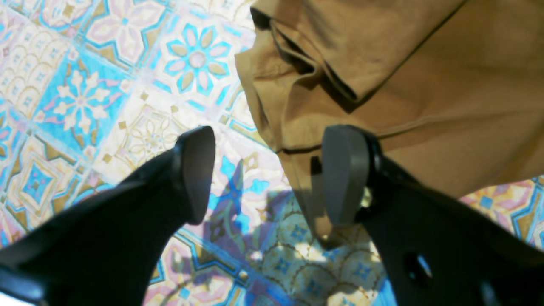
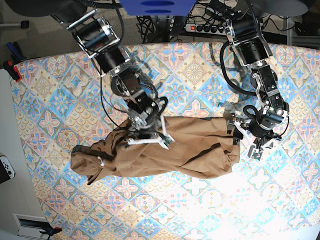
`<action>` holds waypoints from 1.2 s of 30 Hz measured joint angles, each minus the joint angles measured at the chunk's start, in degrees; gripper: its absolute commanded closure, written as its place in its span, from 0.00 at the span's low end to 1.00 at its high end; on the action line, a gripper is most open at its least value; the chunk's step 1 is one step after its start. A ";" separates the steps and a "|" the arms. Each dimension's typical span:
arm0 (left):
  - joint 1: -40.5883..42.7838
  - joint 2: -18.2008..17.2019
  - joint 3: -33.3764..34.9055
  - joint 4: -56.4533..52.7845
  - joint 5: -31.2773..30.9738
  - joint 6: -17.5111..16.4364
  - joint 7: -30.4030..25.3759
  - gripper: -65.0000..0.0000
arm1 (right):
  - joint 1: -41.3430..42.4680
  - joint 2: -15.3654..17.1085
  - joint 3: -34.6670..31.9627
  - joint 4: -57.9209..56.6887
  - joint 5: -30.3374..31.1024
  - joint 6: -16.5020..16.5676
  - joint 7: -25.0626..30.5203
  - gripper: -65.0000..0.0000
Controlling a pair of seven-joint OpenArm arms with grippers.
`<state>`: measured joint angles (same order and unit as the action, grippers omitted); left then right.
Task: Layout the t-shirt on the table in an organized manner, then fold the t-shirt properly
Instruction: 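Move the right gripper to the shirt middle and grasp the fabric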
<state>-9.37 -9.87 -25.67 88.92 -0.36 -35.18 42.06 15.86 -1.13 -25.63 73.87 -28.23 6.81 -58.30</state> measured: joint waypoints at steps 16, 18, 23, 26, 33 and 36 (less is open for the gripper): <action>0.81 0.33 0.00 0.00 0.00 0.00 -0.02 0.40 | -0.83 -0.72 2.43 20.22 -1.84 0.02 2.43 0.23; 0.66 0.33 0.02 0.00 -0.04 0.00 -0.02 0.40 | -2.80 -0.76 5.62 21.27 -1.75 0.04 1.86 0.25; 0.74 0.33 0.02 0.00 -0.04 -0.02 -0.02 0.40 | -3.43 -0.17 13.57 21.29 -0.59 0.02 7.19 0.26; 0.68 0.15 0.02 0.00 -0.02 0.00 0.00 0.40 | -3.74 -0.44 19.04 21.22 7.67 1.66 8.87 0.26; 0.81 0.02 0.00 0.00 -0.02 0.00 -0.02 0.40 | -3.50 -0.02 25.68 19.54 11.72 6.75 8.98 0.26; 0.83 0.02 0.02 0.00 -0.02 -0.04 0.02 0.40 | -3.69 -0.28 25.57 15.96 11.80 7.19 8.94 0.26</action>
<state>-8.54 -9.85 -25.65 88.92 -0.38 -35.22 42.09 12.16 -1.41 -0.05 89.82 -16.43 14.00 -49.36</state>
